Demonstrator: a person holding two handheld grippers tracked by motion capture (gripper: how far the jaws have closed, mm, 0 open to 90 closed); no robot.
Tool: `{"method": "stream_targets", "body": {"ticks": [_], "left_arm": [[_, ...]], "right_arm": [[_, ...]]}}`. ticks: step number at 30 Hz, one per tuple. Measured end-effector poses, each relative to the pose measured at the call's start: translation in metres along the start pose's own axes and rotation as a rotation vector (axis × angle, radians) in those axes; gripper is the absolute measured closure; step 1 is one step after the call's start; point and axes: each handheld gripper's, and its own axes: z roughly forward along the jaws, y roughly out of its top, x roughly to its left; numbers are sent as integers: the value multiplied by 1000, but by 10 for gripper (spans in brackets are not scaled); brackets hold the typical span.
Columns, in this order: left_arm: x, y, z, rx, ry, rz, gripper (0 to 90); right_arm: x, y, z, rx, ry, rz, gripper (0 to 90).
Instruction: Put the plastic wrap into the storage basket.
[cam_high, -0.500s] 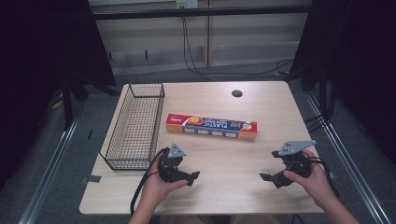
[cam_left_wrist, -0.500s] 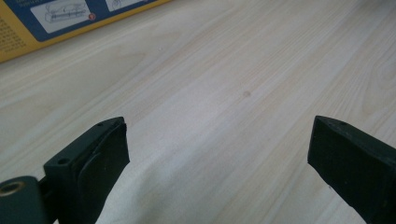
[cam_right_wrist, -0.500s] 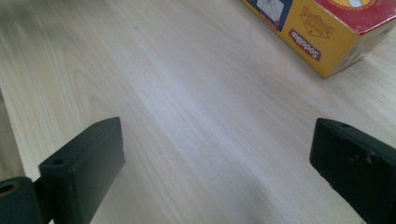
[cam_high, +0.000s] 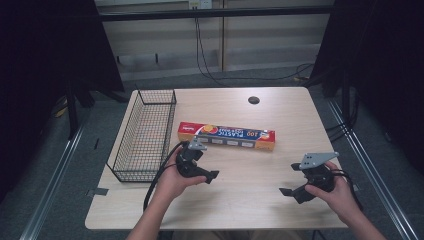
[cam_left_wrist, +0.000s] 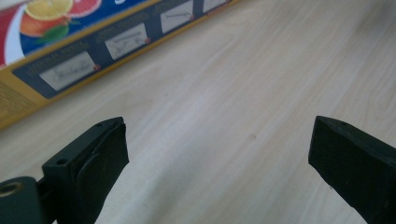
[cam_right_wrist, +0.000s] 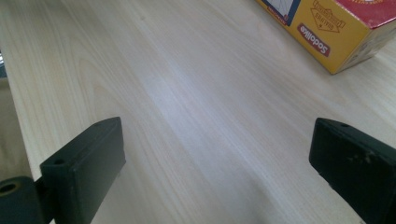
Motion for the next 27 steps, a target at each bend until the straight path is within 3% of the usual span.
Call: {"method": "stream_targets", "body": {"ticks": [4, 7, 14, 20, 27], "left_arm": [[6, 19, 0, -18, -11, 2, 46], [10, 34, 2, 2, -11, 15, 46], [16, 62, 16, -4, -19, 10, 41], [25, 77, 30, -1, -22, -5, 36], [40, 88, 42, -7, -8, -49, 37]], "right_arm": [[-1, 0, 0, -7, 6, 4, 32], [-2, -1, 1, 2, 16, -1, 35], [0, -2, -2, -2, 25, -2, 35], [0, -5, -3, 1, 31, 3, 36], [1, -4, -2, -4, 39, -5, 39]]}}
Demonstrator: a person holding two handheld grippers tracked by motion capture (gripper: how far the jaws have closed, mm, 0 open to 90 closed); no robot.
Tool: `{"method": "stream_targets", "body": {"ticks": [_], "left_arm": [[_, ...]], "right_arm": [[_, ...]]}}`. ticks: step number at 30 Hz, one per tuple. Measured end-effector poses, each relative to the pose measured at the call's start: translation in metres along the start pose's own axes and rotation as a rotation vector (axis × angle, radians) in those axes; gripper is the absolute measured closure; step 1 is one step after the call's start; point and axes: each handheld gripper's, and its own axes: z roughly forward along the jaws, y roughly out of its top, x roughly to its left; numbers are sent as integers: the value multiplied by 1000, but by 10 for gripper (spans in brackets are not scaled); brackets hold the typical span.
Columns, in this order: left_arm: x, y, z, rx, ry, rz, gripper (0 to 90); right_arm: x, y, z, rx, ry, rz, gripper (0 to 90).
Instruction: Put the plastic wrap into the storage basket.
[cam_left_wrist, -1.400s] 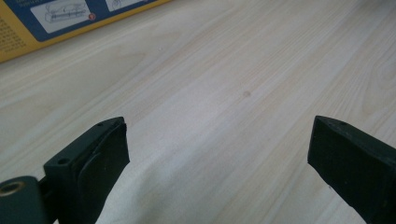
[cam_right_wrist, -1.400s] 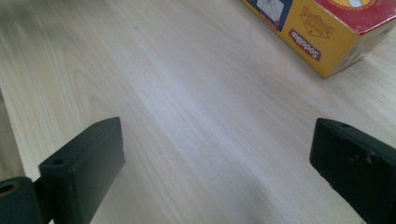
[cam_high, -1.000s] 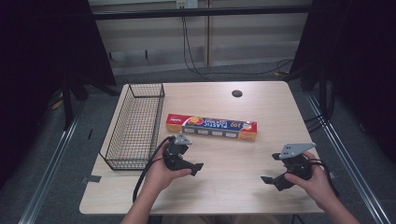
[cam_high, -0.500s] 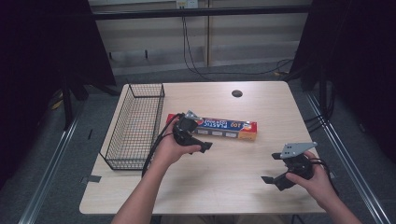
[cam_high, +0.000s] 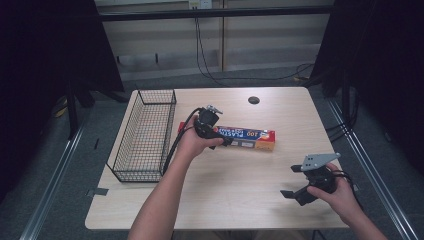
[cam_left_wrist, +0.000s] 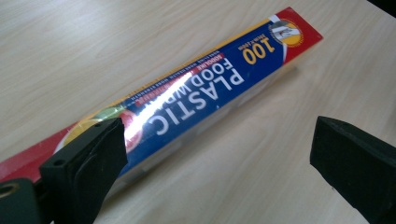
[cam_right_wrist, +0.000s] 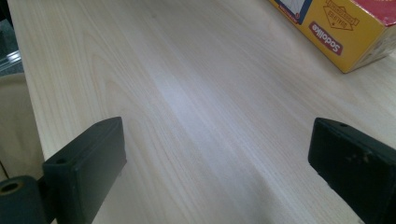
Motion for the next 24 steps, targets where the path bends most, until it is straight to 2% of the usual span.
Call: {"method": "stream_targets", "body": {"ticks": [5, 7, 9, 12, 17, 19, 20, 22, 23, 24], "left_arm": [[10, 8, 7, 8, 6, -23, 31], [14, 9, 11, -5, 11, -38, 31], [16, 9, 14, -4, 34, -27, 31], [22, 8, 20, 13, 42, -21, 29], [24, 8, 30, 13, 35, -13, 28], [24, 10, 32, 31, 36, 15, 26], [23, 11, 34, 21, 41, 5, 27], [23, 13, 37, 45, 39, 19, 27], [22, 13, 40, 35, 42, 19, 27], [22, 14, 41, 46, 39, 28, 27]], "right_arm": [[-1, 1, 0, 2, 7, -10, 38], [0, 1, 1, 4, 13, -9, 39], [0, 2, 1, 8, 5, -16, 39], [1, 3, 1, 1, 8, -21, 39], [1, 3, 1, 5, 8, -21, 42], [0, 3, 1, -1, 14, -20, 42], [0, 3, 0, 2, 6, -19, 42], [0, 4, 0, 0, 11, -22, 42], [0, 4, 0, -1, 11, -22, 42], [0, 4, -1, 1, 8, -22, 43]]}}
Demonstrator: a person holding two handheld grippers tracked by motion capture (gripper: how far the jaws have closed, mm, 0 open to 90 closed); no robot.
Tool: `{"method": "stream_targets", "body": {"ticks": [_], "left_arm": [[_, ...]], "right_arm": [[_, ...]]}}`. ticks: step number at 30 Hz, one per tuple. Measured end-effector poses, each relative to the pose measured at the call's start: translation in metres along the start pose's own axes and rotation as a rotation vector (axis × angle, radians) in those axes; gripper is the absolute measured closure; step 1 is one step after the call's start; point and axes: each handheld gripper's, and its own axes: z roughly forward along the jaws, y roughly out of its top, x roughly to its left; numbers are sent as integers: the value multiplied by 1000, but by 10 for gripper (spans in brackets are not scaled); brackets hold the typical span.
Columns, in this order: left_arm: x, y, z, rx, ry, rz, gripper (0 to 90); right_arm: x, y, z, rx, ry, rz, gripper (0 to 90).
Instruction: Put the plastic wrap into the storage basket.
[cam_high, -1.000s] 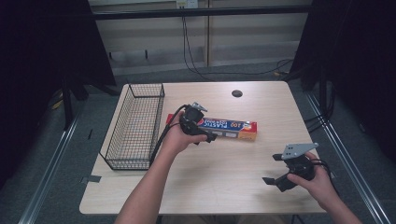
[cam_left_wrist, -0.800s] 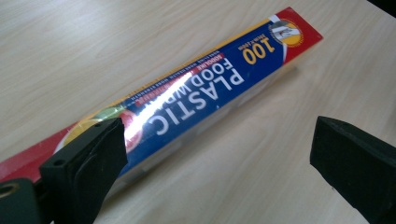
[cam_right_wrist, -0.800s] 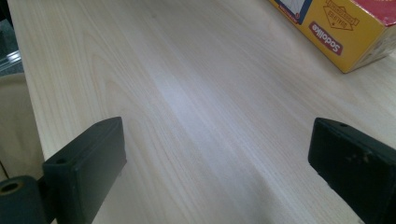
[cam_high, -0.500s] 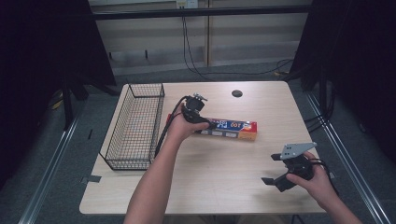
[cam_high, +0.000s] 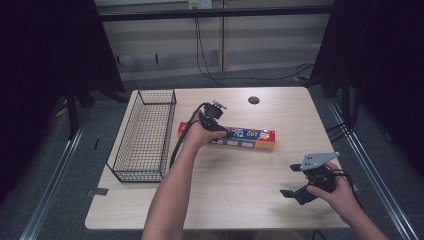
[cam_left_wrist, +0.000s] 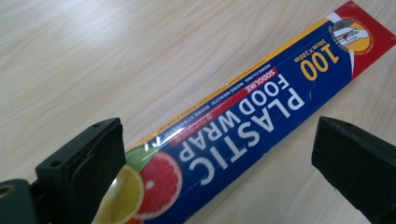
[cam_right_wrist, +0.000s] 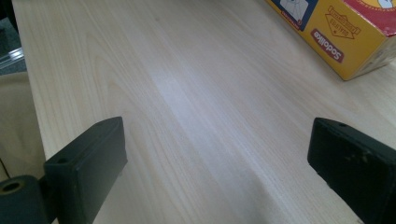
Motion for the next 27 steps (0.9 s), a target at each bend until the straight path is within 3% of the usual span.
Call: {"method": "stream_targets", "body": {"ticks": [4, 5, 8, 11, 14, 21, 27], "left_arm": [[-1, 3, 6, -4, -8, 3, 27], [-1, 3, 7, -10, -22, -13, 26], [1, 2, 9, 6, -13, 9, 26], [1, 1, 11, 11, -15, -6, 23], [1, 0, 13, 35, 3, 23, 21], [-3, 1, 18, 24, 1, 46, 18], [-3, 0, 24, 49, 18, 113, 18]], "right_arm": [[-1, 1, -1, -8, 5, 3, 48], [-1, 1, -1, -9, 2, 1, 48], [-1, 1, -2, -11, 6, 4, 48], [-1, 1, -2, -14, 13, 3, 48], [-2, 1, -2, -20, 13, 3, 48], [-2, 1, -1, -19, 16, 6, 49], [-3, 1, -3, -23, 14, 11, 51]]}}
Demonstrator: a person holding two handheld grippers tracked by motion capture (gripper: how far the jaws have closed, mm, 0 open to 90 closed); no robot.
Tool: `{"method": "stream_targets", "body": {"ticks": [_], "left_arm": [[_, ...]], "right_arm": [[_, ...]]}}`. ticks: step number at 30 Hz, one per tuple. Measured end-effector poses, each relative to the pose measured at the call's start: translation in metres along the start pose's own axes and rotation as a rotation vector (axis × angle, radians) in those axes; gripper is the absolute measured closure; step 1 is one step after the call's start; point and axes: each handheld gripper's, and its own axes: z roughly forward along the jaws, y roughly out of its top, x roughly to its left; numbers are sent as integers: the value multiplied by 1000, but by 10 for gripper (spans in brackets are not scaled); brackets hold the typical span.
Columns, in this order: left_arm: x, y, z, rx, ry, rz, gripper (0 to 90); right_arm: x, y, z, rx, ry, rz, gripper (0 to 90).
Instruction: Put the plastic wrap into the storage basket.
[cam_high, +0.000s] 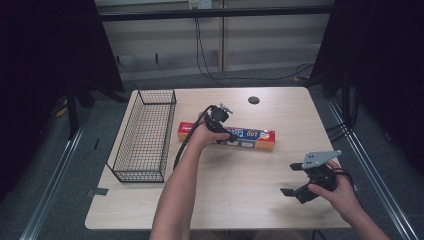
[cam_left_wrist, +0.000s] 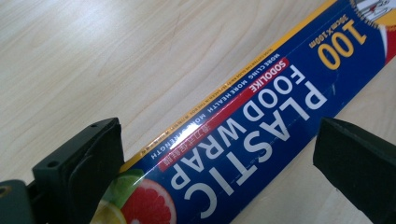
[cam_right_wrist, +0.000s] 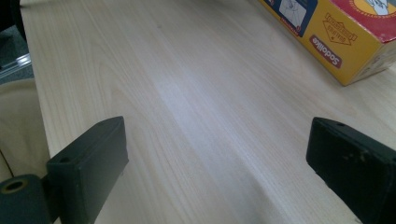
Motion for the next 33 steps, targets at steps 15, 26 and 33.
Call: {"method": "stream_targets", "body": {"ticks": [15, 26, 33], "left_arm": [[-8, -1, 0, 92, -47, -10, 21], [-18, -6, 1, 129, -45, 7, 60], [-23, -3, 1, 198, -17, 112, 166]], "right_arm": [[-2, 1, -4, -23, -7, 11, 50], [0, 2, -3, -28, 1, 15, 50], [-1, 2, -3, -27, 3, 16, 50]]}}
